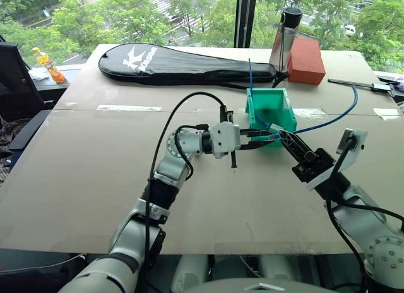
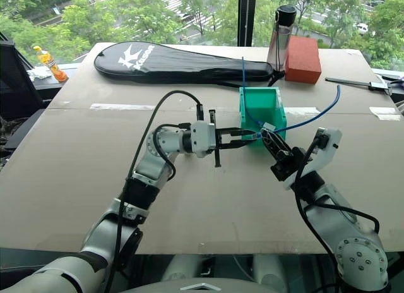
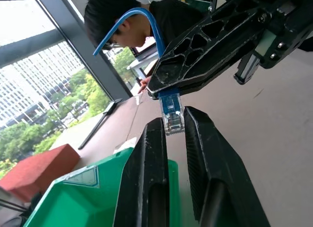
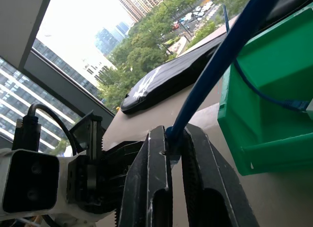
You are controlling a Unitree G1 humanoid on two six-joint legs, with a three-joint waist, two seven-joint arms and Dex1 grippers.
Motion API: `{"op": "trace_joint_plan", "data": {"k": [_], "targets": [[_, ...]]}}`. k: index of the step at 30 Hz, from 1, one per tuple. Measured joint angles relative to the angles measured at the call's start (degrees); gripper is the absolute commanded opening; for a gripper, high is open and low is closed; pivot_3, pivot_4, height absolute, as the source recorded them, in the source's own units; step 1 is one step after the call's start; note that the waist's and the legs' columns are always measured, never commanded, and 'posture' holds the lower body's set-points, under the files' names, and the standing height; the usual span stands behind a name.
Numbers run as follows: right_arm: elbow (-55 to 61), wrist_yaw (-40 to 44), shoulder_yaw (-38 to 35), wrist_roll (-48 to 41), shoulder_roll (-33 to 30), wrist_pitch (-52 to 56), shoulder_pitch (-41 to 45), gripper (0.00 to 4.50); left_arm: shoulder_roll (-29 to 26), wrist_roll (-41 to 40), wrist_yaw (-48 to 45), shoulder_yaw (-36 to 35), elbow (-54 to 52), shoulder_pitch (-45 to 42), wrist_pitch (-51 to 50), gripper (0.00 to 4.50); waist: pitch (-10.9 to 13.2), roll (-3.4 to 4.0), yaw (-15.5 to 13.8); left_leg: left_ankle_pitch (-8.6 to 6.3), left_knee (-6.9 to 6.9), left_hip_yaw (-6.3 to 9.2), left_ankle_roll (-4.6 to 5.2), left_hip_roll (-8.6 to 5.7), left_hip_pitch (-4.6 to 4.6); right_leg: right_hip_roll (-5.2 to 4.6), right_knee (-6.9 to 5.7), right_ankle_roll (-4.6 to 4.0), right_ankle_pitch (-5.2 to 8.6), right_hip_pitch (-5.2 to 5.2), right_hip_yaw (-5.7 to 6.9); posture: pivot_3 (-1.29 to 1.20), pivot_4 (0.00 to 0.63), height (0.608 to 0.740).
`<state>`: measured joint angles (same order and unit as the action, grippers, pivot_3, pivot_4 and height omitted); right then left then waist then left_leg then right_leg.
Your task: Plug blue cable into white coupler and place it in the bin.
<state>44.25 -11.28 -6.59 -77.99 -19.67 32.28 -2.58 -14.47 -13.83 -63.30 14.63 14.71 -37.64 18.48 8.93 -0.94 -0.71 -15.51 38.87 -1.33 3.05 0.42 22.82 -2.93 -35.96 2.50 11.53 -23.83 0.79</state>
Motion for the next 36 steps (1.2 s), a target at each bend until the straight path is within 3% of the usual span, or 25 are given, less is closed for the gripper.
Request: {"op": "trace_joint_plan", "data": {"k": [4,9,15,21,29,36], "targets": [[-0.74,1.17,-0.35,-0.67,-1.37,-0.11,0.72,0.0,-3.56,-4.95,2.44,-3.97,-5.9,2.99,-11.97,3.67,-0.01,0.02,0.7,0.0,0.0,-0.01,0.0,0.06,-0.04,0.04,-0.03,0.0,0.0,0.0,-0.02,0.0,0.15,0.74],[-3.26,3.78,-0.98,-1.24,-3.09,0.0,1.48,0.0,-10.79,-12.78,10.02,-13.3,-12.12,8.71,-33.09,3.67,0.01,0.01,1.32,0.0,0.0,0.05,0.0,0.12,-0.03,0.05,-0.04,0.02,0.01,-0.01,0.02,0.0,0.15,0.74],[-6.69,6.22,-0.89,-1.33,-3.11,0.03,3.6,0.0,-17.22,-15.77,12.15,-19.48,-15.81,14.91,-41.77,3.67,0.01,0.02,1.14,0.0,0.0,-0.01,-0.01,0.1,-0.04,0.02,-0.03,0.0,0.01,-0.01,0.01,0.0,0.15,0.74],[-8.26,7.86,-0.02,-0.84,-2.79,0.41,4.41,0.0,-19.9,-13.99,9.57,-19.78,-13.78,19.3,-39.68,3.67,0.01,0.02,0.93,0.0,-0.02,-0.05,-0.01,0.09,-0.04,-0.01,-0.02,-0.14,0.08,-0.03,-0.01,0.0,0.15,0.74],[-8.24,8.3,0.64,0.9,-1.75,0.41,3.98,0.0,-19.58,-10.86,8.82,-18.96,-11.32,21.9,-35.81,3.67,0.01,0.02,0.64,0.0,-0.02,-0.03,-0.01,0.09,-0.02,-0.11,-0.03,-0.22,0.12,-0.04,-0.04,0.0,0.15,0.74],[-7.99,7.95,1.04,1.11,-1.41,0.39,3.67,0.0,-19.79,-5.59,3.05,-14.93,-1.21,16.7,-27.74,3.67,0.01,0.02,-0.01,0.0,-0.02,-0.05,-0.01,0.08,-0.03,-0.07,-0.03,-0.26,0.13,-0.04,0.02,0.0,0.15,0.74]]}}
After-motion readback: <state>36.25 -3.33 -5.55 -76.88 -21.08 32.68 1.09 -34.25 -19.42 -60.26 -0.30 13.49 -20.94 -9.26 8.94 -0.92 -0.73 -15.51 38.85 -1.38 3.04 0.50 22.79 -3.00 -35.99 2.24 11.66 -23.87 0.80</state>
